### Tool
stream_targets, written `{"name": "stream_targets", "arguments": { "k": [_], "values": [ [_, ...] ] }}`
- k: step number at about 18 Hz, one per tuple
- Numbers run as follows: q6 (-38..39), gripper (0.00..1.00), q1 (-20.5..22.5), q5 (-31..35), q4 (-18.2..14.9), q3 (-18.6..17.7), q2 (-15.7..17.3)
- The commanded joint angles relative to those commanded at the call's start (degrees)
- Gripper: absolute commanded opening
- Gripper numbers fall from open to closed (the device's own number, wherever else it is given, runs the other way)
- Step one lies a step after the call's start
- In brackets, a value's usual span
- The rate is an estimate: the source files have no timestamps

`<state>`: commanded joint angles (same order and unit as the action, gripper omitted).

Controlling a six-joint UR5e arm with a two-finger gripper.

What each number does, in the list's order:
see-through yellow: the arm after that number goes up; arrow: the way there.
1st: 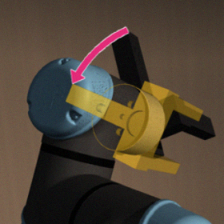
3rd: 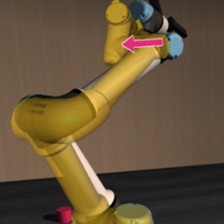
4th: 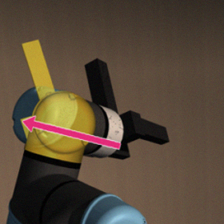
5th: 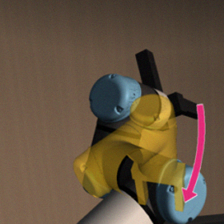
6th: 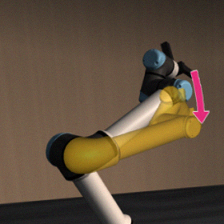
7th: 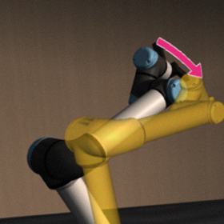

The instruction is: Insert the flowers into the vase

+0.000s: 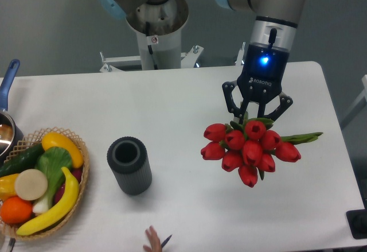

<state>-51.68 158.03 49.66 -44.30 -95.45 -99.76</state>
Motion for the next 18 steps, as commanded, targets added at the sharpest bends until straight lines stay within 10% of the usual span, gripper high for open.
{"name": "stream_targets", "arguments": {
  "k": [18],
  "values": [
    [-0.2,0.34,-5.8,-2.4,0.9,1.6,-0.8]
  ]
}}
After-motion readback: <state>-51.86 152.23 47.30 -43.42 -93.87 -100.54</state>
